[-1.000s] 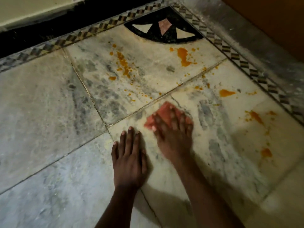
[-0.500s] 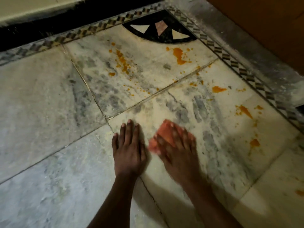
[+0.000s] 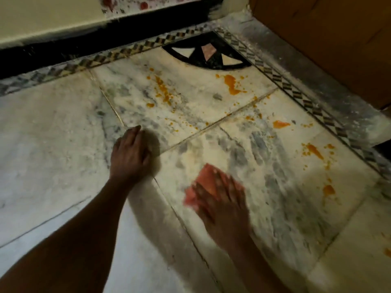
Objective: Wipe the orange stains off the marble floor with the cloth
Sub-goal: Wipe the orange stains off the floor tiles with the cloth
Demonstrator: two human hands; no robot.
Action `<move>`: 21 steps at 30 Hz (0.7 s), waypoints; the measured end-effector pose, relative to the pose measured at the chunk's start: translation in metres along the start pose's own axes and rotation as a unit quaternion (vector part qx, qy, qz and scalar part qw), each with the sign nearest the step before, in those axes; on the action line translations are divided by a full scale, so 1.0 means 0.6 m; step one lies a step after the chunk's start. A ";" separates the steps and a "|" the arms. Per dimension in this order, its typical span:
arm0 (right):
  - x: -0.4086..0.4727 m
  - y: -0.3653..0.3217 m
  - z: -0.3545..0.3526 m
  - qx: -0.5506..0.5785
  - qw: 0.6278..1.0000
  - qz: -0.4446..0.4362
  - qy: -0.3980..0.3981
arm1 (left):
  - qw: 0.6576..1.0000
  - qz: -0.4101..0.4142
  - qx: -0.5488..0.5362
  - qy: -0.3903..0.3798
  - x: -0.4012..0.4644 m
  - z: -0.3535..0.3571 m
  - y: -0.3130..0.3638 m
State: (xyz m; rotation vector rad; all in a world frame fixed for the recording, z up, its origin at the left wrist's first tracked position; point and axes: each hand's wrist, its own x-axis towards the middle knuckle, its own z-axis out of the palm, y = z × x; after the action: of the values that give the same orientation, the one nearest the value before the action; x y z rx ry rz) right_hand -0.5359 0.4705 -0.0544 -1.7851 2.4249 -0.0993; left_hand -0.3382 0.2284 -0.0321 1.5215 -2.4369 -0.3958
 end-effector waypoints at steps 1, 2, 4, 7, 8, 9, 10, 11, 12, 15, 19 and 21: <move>-0.045 0.015 0.002 0.000 1.000 -0.003 0.011 | 1.000 -0.007 0.016 0.000 0.007 -0.007 -0.021; -0.062 0.037 0.002 0.005 1.000 0.011 -0.001 | 0.999 -0.021 0.026 0.005 0.011 -0.014 -0.042; -0.024 0.081 0.005 -0.005 0.995 0.099 -0.030 | 0.998 -0.043 0.032 0.029 0.008 -0.007 -0.066; 0.144 0.052 0.013 0.054 0.959 0.276 0.017 | 0.995 -0.070 0.017 0.070 0.005 0.005 -0.074; 0.193 0.018 0.010 0.075 0.957 0.278 0.030 | 0.995 -0.067 0.012 0.076 0.004 0.008 -0.073; 0.235 -0.020 0.011 0.078 0.965 0.248 0.031 | 0.995 -0.062 0.013 0.081 0.012 0.005 -0.077; 0.249 -0.053 0.012 0.070 0.977 0.200 0.021 | 0.995 -0.062 0.012 0.077 0.018 0.003 -0.079; 0.237 -0.081 0.012 0.054 0.988 0.146 0.010 | 0.995 -0.069 0.011 0.073 0.020 0.003 -0.080; 0.207 -0.097 0.007 0.030 0.995 0.095 0.004 | 0.994 -0.079 0.004 0.069 0.023 0.002 -0.080; 0.084 -0.074 -0.006 0.012 0.999 0.042 -0.007 | 0.994 -0.094 -0.010 0.059 0.017 -0.001 -0.077; 0.163 -0.006 -0.017 0.025 0.974 0.225 -0.024 | 0.992 -0.120 -0.003 0.040 0.023 0.005 -0.085; 0.284 -0.029 -0.024 0.082 0.945 0.315 -0.028 | 0.992 -0.121 0.003 0.042 0.024 0.009 -0.084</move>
State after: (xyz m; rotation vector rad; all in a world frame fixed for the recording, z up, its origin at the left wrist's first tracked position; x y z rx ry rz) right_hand -0.5712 0.3024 -0.0490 -0.8687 2.7154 -0.1746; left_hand -0.3043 0.1951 -0.0539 1.8050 -2.1981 -0.3600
